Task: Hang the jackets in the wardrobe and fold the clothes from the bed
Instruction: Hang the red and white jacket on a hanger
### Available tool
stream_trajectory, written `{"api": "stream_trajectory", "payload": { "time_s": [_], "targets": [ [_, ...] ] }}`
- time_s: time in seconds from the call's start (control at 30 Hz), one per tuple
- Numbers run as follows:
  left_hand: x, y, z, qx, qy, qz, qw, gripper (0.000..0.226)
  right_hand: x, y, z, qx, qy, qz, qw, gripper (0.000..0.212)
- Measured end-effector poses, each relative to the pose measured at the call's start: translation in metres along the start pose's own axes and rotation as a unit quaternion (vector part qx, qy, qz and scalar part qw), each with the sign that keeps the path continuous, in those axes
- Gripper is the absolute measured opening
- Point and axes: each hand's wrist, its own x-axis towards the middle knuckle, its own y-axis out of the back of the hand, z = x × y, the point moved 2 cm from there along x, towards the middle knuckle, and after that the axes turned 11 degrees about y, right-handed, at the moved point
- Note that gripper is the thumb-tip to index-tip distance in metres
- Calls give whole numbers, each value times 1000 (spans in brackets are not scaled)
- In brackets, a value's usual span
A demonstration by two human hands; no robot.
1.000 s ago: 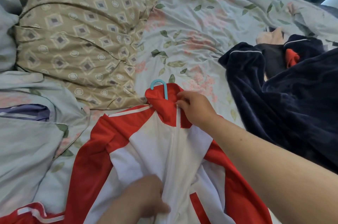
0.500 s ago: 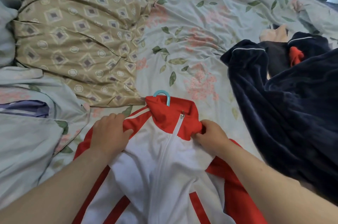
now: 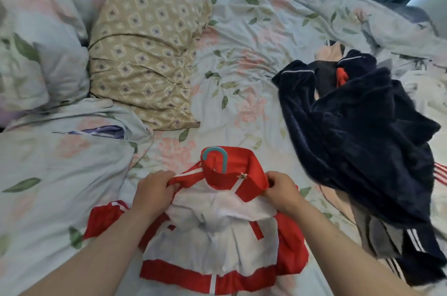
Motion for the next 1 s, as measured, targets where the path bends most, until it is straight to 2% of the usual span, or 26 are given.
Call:
{"api": "stream_trajectory", "payload": {
  "time_s": [0.13, 0.27, 0.4, 0.53, 0.63, 0.8, 0.93, 1.0],
  "targets": [
    [-33, 90, 41, -68, -41, 52, 995, 4, -41, 73, -67, -48, 98, 43, 993, 20],
    [-69, 187, 95, -99, -100, 70, 988, 14, -94, 156, -148, -66, 206, 103, 971, 12],
    [-117, 286, 142, -116, -176, 114, 971, 13, -157, 233, -224, -91, 263, 175, 944, 12],
    [-168, 374, 179, -129, -238, 197, 942, 10, -224, 292, -297, -85, 316, 214, 920, 14],
    [-203, 425, 195, -145, -269, 244, 920, 25, -266, 320, -345, -127, 344, 232, 901, 12],
    [-254, 485, 199, -196, -298, 252, 900, 17, -313, 344, -408, -244, 344, 314, 851, 16],
    [-284, 524, 200, -224, -349, 265, 871, 40, -345, 362, -443, -217, 373, 343, 834, 9],
    [-299, 544, 198, -249, -364, 264, 858, 38, -363, 375, -454, -191, 398, 355, 824, 4]
  ]
}}
